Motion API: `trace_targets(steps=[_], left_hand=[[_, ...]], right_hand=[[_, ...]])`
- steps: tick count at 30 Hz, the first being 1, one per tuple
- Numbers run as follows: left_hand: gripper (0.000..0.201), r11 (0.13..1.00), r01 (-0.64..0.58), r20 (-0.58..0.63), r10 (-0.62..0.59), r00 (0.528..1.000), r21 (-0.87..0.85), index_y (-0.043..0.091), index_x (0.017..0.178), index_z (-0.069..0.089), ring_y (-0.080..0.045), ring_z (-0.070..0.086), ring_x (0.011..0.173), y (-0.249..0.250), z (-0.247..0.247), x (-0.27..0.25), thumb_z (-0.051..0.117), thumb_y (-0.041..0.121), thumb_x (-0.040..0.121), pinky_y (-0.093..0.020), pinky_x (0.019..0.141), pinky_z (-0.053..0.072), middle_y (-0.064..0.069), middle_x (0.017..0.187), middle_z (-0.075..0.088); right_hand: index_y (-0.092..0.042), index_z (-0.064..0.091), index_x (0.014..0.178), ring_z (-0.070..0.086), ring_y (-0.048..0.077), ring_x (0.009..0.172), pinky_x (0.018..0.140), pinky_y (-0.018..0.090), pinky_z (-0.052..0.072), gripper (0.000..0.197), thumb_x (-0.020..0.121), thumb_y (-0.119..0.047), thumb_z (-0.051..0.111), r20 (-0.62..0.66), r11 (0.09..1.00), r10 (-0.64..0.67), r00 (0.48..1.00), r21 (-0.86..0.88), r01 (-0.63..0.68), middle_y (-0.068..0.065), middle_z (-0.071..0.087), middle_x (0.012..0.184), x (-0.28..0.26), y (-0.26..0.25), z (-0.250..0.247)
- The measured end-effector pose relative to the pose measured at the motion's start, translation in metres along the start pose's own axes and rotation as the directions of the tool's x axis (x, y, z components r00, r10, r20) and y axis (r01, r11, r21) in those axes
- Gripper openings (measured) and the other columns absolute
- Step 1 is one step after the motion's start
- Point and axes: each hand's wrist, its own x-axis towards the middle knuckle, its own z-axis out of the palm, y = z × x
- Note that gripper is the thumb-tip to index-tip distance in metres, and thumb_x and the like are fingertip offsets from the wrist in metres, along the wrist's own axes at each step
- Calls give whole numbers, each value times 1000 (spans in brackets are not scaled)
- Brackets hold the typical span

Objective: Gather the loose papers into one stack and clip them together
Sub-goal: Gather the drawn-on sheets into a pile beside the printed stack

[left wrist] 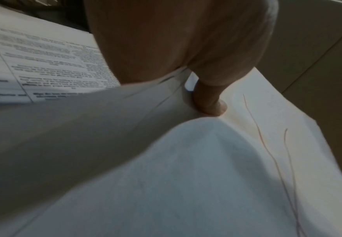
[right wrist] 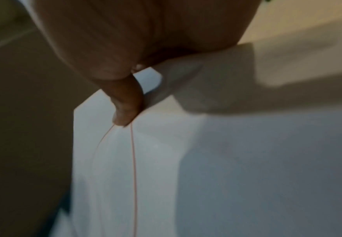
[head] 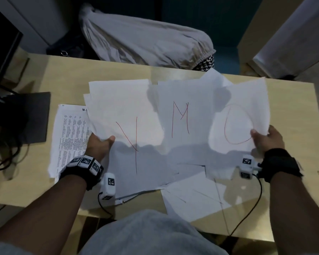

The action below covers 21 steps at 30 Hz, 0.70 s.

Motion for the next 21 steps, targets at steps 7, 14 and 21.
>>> trace_targets(steps=[7, 14, 21], left_hand=[[40, 990, 65, 73, -56, 996, -125, -1, 122, 57, -29, 60, 108, 9, 5, -4, 68, 7, 85, -46, 102, 44, -14, 115, 64], [38, 989, 75, 120, -60, 991, -126, -20, 116, 51, -20, 54, 75, 12, -7, -6, 62, 4, 89, -48, 91, 47, -24, 97, 63], [23, 950, 160, 203, -107, 973, -269, -8, 99, 58, -13, 63, 65, -8, -22, -4, 65, 10, 88, -20, 60, 52, -2, 68, 67]], right_hand=[[-14, 60, 117, 63, 0, 55, 49, 12, 43, 29, 91, -26, 58, -86, 917, -26, 996, 395, 58, 7, 64, 97, 13, -48, 5], [-4, 58, 119, 62, 27, 102, 77, 25, 43, 36, 89, -24, 62, 117, 991, -63, 991, 124, 48, 11, 64, 117, 10, -82, 60], [-1, 54, 121, 57, 30, 113, 84, 27, 41, 41, 89, -25, 60, 30, 992, -36, 999, 119, 32, 15, 60, 123, 4, -110, 77]])
